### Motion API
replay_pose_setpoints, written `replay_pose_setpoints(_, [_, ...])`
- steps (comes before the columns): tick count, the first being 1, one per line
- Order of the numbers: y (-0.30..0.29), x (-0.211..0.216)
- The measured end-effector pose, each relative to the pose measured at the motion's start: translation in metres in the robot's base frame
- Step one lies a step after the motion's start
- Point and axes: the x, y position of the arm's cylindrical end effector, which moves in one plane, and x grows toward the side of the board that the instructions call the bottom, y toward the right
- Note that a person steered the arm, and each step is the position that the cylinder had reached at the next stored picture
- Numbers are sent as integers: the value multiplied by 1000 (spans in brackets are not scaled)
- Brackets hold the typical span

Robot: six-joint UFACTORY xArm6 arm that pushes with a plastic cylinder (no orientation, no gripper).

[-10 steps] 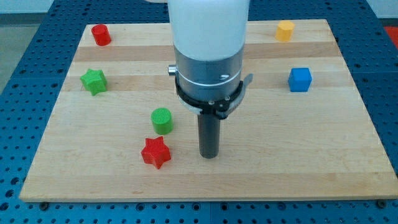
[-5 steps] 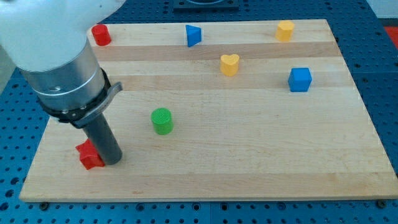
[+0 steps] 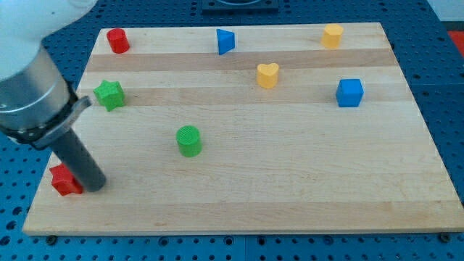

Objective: Move the red star towards the bottom left corner of the board

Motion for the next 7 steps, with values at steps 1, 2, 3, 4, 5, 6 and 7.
replay_pose_setpoints(1, [57, 0])
replay_pose_setpoints(2, [142, 0])
replay_pose_setpoints(3, [225, -13])
replay_pose_setpoints(4, [264, -60])
replay_pose_setpoints(5, [276, -108])
replay_pose_setpoints(6, [289, -149])
replay_pose_setpoints(7, [306, -193])
